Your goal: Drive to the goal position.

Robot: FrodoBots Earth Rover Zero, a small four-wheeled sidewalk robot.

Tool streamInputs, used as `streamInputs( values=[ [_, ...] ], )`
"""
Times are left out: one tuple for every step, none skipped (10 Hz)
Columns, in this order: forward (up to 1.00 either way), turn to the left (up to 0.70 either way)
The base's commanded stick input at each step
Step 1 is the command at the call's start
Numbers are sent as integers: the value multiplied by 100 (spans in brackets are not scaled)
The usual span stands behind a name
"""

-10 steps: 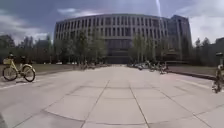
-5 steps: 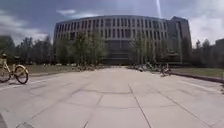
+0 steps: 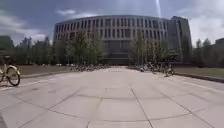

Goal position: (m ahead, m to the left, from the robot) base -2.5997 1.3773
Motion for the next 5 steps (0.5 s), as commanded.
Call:
streamInputs(
  values=[
    [7,0],
    [0,15],
    [0,56],
    [0,70],
    [0,70]
  ],
)
